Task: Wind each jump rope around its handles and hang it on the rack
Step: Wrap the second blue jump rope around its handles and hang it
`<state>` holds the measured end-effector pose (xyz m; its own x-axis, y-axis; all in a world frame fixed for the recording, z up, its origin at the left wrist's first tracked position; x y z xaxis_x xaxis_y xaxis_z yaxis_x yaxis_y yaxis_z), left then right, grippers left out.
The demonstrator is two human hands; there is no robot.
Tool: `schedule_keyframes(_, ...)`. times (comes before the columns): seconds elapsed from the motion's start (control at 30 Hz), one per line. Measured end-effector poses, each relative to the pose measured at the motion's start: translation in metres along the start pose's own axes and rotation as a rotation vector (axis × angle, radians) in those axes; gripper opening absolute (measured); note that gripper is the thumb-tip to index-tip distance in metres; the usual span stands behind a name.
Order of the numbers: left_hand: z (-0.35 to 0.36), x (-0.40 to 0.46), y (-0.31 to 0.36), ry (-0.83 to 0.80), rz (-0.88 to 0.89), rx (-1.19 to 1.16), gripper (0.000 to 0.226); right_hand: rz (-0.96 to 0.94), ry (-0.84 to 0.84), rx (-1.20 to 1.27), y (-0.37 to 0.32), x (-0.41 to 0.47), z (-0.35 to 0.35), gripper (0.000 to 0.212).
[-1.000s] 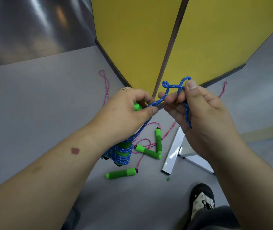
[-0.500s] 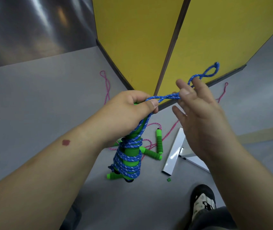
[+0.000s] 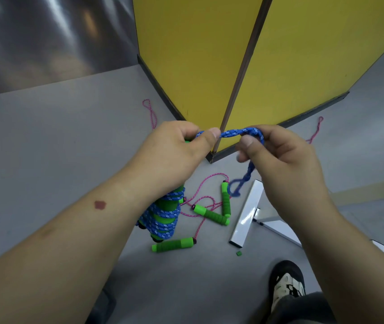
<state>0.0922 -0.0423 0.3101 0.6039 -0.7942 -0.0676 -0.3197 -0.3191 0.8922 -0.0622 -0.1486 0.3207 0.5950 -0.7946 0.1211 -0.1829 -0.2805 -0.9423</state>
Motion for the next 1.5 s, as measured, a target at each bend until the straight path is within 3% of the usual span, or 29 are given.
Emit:
schedule_keyframes(0.2, -0.026, 0.004, -0.001, 0.208, 0.003, 0.069, 0.058, 0.170, -0.029, 0.362, 0.013, 0.006, 0.000, 0.010)
schedule_keyframes(0.3, -0.032, 0.004, -0.004, 0.267, -0.008, 0.097, 0.056, 0.127, -0.062, 0.192, 0.013, 0.007, -0.004, 0.018)
schedule_keyframes(0.43, -0.035, 0.005, -0.006, 0.298, -0.014, 0.087, 0.055, 0.088, -0.035, -0.103, 0.013, 0.005, -0.007, 0.012)
schedule_keyframes(0.6, -0.032, 0.004, -0.005, 0.273, 0.003, 0.097, 0.053, 0.204, -0.057, -0.174, 0.022, 0.007, -0.005, 0.034)
schedule_keyframes(0.7, -0.032, 0.004, -0.004, 0.265, 0.012, 0.102, 0.053, 0.360, -0.093, 0.203, 0.028, 0.004, 0.001, 0.032)
schedule_keyframes(0.83, -0.036, 0.006, -0.011, 0.268, -0.042, 0.060, 0.052, 0.510, -0.158, 0.675, 0.028, 0.003, 0.006, 0.005)
schedule_keyframes(0.9, -0.036, 0.009, -0.020, 0.259, -0.102, -0.041, 0.055, 0.480, -0.120, 0.777, 0.028, 0.008, 0.000, 0.016)
schedule_keyframes(0.93, -0.034, 0.009, -0.023, 0.241, -0.131, -0.108, 0.058, 0.441, -0.086, 0.706, 0.029, 0.010, -0.006, 0.019)
schedule_keyframes(1.07, -0.015, 0.011, -0.025, 0.105, -0.192, -0.307, 0.051, 0.212, -0.003, 0.027, 0.025, 0.010, -0.014, 0.024)
schedule_keyframes(1.17, 0.002, 0.006, -0.020, -0.014, -0.208, -0.349, 0.046, 0.056, -0.066, 0.013, 0.013, 0.003, 0.000, 0.042)
schedule_keyframes(1.27, 0.019, 0.000, -0.012, -0.151, -0.213, -0.413, 0.047, -0.034, -0.319, 0.040, 0.001, -0.009, 0.030, 0.061)
schedule_keyframes(1.33, 0.027, -0.005, -0.007, -0.223, -0.226, -0.463, 0.046, -0.064, -0.383, 0.019, -0.002, -0.014, 0.041, 0.050)
schedule_keyframes(1.4, 0.032, -0.010, -0.004, -0.269, -0.255, -0.510, 0.046, -0.123, -0.316, -0.090, -0.006, -0.013, 0.037, 0.031)
schedule_keyframes(1.5, 0.030, -0.011, -0.008, -0.217, -0.314, -0.543, 0.047, -0.109, -0.210, -0.073, -0.008, -0.009, 0.025, 0.020)
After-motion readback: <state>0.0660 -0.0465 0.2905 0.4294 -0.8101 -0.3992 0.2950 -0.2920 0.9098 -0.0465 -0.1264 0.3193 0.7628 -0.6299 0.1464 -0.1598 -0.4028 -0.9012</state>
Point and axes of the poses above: each hand's wrist, its own x-axis towards the middle knuckle, its own z-axis out of the palm, y = z × x, the point moved 8 cm from there along x, towards the middle knuckle
